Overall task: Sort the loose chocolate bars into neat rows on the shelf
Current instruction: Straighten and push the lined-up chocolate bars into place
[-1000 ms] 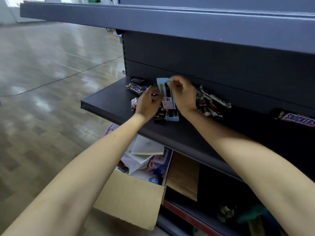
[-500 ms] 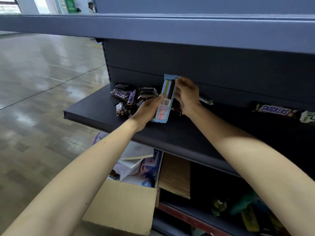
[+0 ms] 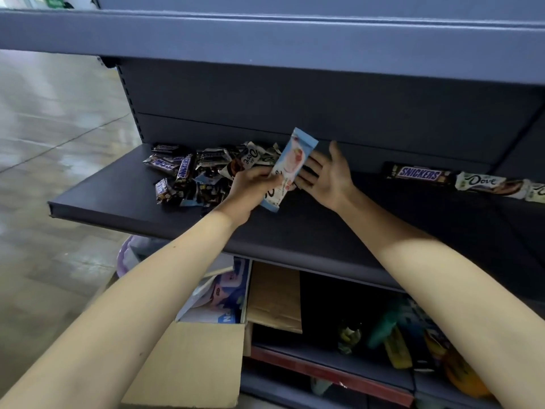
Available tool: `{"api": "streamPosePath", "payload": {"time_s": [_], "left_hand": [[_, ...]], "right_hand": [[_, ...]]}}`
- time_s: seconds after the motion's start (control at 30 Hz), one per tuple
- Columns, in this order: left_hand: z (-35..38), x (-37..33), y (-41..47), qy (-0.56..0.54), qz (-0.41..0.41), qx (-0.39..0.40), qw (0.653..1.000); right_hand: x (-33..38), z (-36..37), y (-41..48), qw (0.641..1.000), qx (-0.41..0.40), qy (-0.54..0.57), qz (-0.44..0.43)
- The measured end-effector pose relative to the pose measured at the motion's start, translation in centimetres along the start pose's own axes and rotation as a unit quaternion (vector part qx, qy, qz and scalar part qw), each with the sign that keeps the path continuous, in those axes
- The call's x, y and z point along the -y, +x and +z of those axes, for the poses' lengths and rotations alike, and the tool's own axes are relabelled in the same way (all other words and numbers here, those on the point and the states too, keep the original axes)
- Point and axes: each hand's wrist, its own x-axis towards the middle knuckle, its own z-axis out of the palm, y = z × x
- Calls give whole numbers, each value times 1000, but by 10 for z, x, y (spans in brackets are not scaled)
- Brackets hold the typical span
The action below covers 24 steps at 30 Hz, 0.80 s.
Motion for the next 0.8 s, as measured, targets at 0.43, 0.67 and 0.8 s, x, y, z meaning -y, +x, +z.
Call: {"api": "streamPosePath", "payload": {"time_s": [0.43, 0.67, 0.8], "left_hand": [[6, 9, -8, 56, -3, 22, 998], [-4, 6, -6, -19, -96, -33, 995], [-5, 16, -9, -30, -113, -30, 993]], "right_hand": [[-10, 7, -9, 980, -23, -194, -46], [-10, 6, -8, 974, 12, -213, -79], [-14, 2, -8, 992, 13, -111, -62]]}}
